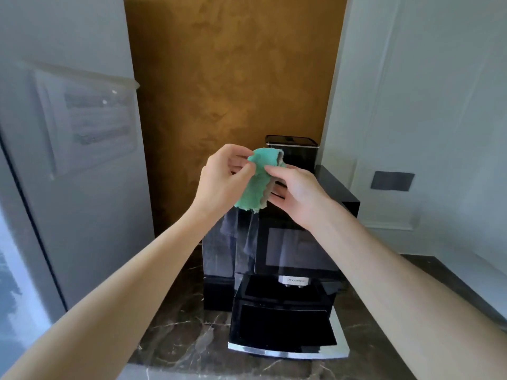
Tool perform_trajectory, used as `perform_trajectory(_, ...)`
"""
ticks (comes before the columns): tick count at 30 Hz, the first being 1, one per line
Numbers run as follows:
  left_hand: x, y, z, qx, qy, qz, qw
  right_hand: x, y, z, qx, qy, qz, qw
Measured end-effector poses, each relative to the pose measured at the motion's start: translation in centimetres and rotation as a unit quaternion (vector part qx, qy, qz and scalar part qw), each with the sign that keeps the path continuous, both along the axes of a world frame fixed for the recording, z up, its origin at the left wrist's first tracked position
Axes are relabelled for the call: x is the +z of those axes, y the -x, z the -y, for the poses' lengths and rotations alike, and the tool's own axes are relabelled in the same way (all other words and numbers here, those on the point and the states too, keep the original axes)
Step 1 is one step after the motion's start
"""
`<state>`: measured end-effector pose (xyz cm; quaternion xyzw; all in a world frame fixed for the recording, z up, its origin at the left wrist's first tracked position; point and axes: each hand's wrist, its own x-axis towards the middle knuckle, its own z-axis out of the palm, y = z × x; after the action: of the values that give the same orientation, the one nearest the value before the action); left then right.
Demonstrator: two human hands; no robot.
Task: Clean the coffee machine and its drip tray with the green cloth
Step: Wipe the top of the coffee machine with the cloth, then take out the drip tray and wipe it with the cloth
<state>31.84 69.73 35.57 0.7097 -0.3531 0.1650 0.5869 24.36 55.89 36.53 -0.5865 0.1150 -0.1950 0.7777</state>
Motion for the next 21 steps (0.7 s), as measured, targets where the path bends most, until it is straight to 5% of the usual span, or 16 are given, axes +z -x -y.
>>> perform_trajectory(3, 1.5, -2.0, 3.1, -0.004, -0.06, -0.113, 0.992, 1.0, -0.7, 2.8, -0.024, -0.039, -0.002, 0.999)
perform_trajectory(6, 2.8, -3.8, 5.6, -0.155, -0.108, -0.313, 0.931, 1.4, -1.2, 5.7, -0.026, -0.066, -0.003, 0.997)
perform_trajectory(8, 3.1, -5.1, 7.3, -0.243, -0.083, -0.365, 0.895, 1.7, -1.8, 8.0, -0.017, -0.086, 0.004, 0.996)
perform_trajectory(16, 5.5, -9.3, 17.5, -0.214, -0.037, -0.289, 0.932, 2.9, -5.9, 16.6, 0.012, -0.082, 0.0, 0.997)
perform_trajectory(21, 7.4, -14.0, 21.5, -0.047, -0.107, -0.145, 0.983, 3.3, -8.6, 21.8, -0.052, -0.079, 0.007, 0.996)
